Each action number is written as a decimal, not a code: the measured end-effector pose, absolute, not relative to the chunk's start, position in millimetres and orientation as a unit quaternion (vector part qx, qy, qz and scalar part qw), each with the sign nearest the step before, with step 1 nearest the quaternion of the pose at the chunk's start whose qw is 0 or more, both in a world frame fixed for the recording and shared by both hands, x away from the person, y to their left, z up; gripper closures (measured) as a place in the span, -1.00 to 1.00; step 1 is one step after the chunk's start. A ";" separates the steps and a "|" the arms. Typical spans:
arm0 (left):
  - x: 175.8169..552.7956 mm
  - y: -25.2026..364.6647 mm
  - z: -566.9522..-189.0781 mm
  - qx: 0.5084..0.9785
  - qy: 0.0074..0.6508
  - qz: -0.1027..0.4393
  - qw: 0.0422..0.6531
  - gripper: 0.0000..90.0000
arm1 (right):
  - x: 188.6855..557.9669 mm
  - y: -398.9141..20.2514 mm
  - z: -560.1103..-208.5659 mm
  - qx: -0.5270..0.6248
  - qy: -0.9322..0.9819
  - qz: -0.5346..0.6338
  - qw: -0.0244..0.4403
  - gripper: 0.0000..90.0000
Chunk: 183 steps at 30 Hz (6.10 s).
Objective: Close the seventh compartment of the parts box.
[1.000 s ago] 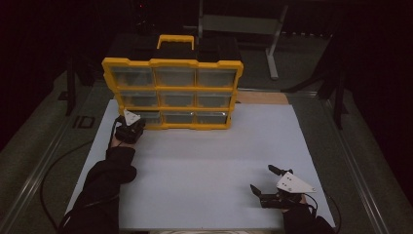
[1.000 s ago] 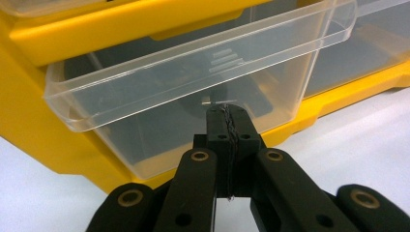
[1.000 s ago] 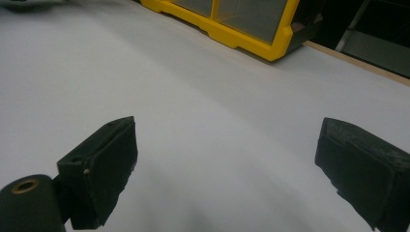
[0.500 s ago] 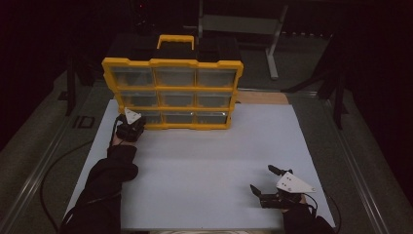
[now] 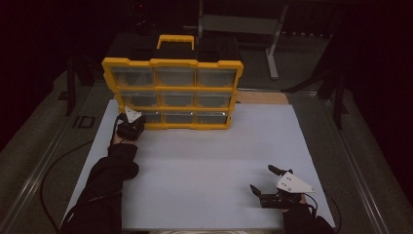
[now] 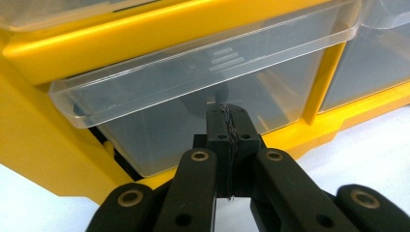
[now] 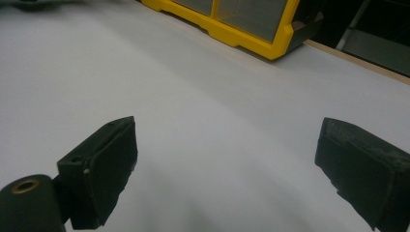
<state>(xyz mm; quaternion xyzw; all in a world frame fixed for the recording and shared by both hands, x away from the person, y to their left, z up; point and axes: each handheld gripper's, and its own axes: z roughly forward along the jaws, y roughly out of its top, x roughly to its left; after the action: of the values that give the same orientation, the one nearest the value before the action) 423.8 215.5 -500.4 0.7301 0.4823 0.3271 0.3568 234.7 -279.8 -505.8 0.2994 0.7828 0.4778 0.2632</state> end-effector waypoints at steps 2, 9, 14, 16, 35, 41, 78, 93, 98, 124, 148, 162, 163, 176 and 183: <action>423.8 215.7 -500.6 0.729 0.483 0.326 0.358 0.99 | 234.8 -280.0 -505.8 0.300 0.782 0.478 0.264 -0.82; 424.1 215.6 -500.4 0.731 0.481 0.328 0.356 0.99 | 234.7 -279.9 -505.9 0.299 0.783 0.477 0.263 -0.82; 423.9 216.2 -500.3 0.733 0.484 0.321 0.355 0.99 | 234.6 -279.6 -505.9 0.299 0.784 0.477 0.264 -0.82; 422.6 216.8 -500.6 0.733 0.484 0.322 0.354 0.99 | 234.6 -279.8 -505.9 0.299 0.783 0.477 0.263 -0.82; 399.8 213.4 -491.2 0.733 0.482 0.316 0.361 0.72 | 234.2 -279.2 -505.5 0.301 0.783 0.476 0.265 -0.82; 396.7 208.4 -490.0 0.731 0.484 0.320 0.359 0.50 | 234.6 -279.5 -505.7 0.300 0.783 0.476 0.265 -0.82; 393.0 199.1 -487.4 0.771 0.455 0.241 0.374 -1.00 | 234.7 -281.6 -506.9 0.303 0.782 0.477 0.263 -0.82; 391.5 193.9 -478.4 0.784 0.425 0.222 0.393 -1.00 | 234.9 -282.6 -507.3 0.303 0.782 0.476 0.264 -0.82; 388.8 191.1 -474.6 0.789 0.413 0.221 0.397 -1.00 | 234.3 -281.3 -506.3 0.303 0.782 0.475 0.265 -0.82; 367.9 188.0 -454.8 0.792 0.385 0.203 0.429 -1.00 | 234.5 -277.8 -505.1 0.296 0.784 0.475 0.267 -0.82; 329.7 196.1 -457.3 0.794 0.364 0.202 0.444 -1.00 | 234.0 -276.8 -504.2 0.294 0.785 0.475 0.267 -0.82; 313.1 212.0 -468.3 0.799 0.367 0.206 0.430 -1.00 | 235.2 -276.4 -505.3 0.296 0.785 0.475 0.266 -0.82; 312.1 212.8 -469.8 0.799 0.367 0.205 0.429 -1.00 | 235.2 -276.5 -505.3 0.296 0.785 0.475 0.266 -0.82; 291.6 219.1 -483.7 0.804 0.369 0.202 0.421 -1.00 | 235.2 -276.2 -505.2 0.295 0.784 0.477 0.266 -0.82; 282.5 216.5 -490.7 0.809 0.365 0.197 0.417 -1.00 | 234.7 -276.4 -504.9 0.294 0.785 0.475 0.268 -0.82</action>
<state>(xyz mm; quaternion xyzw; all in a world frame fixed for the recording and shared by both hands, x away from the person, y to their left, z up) 282.5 216.5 -490.7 0.8092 0.3647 0.1969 0.4165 234.7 -276.4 -504.9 0.2938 0.7853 0.4747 0.2677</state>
